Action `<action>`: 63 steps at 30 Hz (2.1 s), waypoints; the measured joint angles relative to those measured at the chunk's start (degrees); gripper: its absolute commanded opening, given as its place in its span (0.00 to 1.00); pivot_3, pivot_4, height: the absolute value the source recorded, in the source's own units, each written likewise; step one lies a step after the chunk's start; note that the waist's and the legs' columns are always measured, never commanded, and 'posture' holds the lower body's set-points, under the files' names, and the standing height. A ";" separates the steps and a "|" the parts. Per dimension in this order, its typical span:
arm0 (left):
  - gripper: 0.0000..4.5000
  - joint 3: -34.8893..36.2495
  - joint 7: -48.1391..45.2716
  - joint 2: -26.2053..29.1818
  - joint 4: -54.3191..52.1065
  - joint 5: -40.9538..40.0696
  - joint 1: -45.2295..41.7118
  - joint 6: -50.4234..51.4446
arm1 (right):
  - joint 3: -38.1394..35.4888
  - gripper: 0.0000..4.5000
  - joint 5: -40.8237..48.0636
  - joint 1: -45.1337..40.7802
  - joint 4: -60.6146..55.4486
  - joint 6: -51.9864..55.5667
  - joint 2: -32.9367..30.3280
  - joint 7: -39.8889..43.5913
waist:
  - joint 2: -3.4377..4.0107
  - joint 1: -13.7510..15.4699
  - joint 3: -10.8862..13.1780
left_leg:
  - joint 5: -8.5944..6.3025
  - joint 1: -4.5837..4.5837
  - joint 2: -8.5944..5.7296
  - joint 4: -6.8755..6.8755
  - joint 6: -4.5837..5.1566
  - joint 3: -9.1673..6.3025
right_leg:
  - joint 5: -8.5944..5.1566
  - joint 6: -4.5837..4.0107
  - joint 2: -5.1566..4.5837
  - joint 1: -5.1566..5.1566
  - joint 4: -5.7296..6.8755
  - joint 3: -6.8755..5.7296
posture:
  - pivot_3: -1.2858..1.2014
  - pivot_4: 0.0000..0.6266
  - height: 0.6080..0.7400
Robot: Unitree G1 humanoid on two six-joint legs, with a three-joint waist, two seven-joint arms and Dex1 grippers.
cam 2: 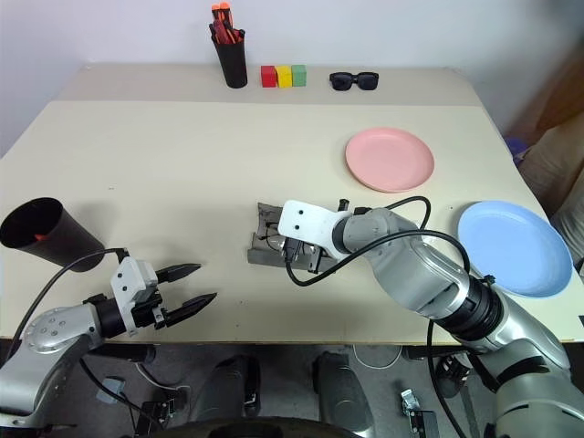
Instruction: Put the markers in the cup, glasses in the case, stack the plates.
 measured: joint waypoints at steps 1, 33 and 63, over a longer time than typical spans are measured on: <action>0.77 -0.17 0.24 0.00 -0.47 0.00 -0.21 0.45 | 0.00 0.54 0.02 0.09 0.00 0.04 0.09 0.00 | 0.00 -0.01 0.00 | 0.00 0.00 0.00 0.00 0.00 0.00 | 0.00 0.00 0.00 0.00 0.00 0.00 | 0.52 0.24 0.94; 0.77 -0.46 13.63 -5.23 -5.90 -7.11 -13.04 18.58 | -14.28 0.00 -3.18 -3.74 28.69 -26.24 6.62 -2.25 | -0.02 0.35 0.01 | 0.00 0.00 -0.04 0.06 0.00 -0.02 | 0.15 0.27 0.09 0.09 0.04 -0.01 | 0.52 0.24 0.94; 0.02 -21.34 -6.63 -17.03 58.11 5.80 -68.78 21.24 | -41.18 0.00 16.35 45.40 -5.32 -32.99 2.30 1.17 | -0.05 1.70 0.03 | 0.00 0.07 -0.19 0.15 0.00 -0.39 | 0.21 0.45 0.20 0.42 -0.02 -0.22 | 0.52 0.24 0.94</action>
